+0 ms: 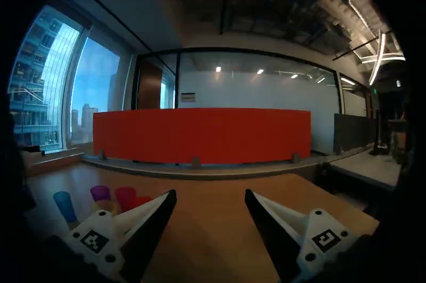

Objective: Pour water

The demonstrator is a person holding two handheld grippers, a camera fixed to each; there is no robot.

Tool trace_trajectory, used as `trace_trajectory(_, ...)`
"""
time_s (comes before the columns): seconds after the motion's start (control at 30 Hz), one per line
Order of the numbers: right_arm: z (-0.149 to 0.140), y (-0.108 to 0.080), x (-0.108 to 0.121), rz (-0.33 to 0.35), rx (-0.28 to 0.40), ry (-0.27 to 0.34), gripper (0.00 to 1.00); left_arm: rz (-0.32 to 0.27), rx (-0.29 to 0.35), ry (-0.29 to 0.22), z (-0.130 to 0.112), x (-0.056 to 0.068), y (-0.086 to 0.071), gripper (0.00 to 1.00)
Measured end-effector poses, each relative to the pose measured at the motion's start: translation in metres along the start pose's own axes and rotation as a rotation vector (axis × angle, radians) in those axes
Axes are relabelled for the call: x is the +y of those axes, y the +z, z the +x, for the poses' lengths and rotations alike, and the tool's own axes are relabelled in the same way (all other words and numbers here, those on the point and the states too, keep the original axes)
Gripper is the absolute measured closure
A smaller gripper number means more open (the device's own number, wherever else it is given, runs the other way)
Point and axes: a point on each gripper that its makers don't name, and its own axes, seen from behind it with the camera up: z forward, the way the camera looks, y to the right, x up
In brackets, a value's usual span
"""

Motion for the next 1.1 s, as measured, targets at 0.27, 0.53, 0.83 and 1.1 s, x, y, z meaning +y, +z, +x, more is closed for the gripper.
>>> trace_trajectory(0.27,0.003,-0.002,-0.001,-0.002,0.000,0.013,0.01,0.034,0.009,0.005,-0.015,-0.002,-0.001,0.08)
trace_trajectory(0.53,0.005,-0.004,-0.002,-0.009,-0.001,0.020,0.01,0.028,0.010,-0.005,-0.034,0.000,-0.001,0.08)
trace_trajectory(0.83,0.010,-0.007,-0.001,-0.026,0.003,0.010,0.01,0.037,0.006,-0.011,-0.051,-0.006,0.000,0.08)
trace_trajectory(1.1,0.015,-0.006,-0.009,-0.020,0.004,0.005,0.01,0.038,0.001,-0.025,-0.062,-0.012,0.000,0.08)
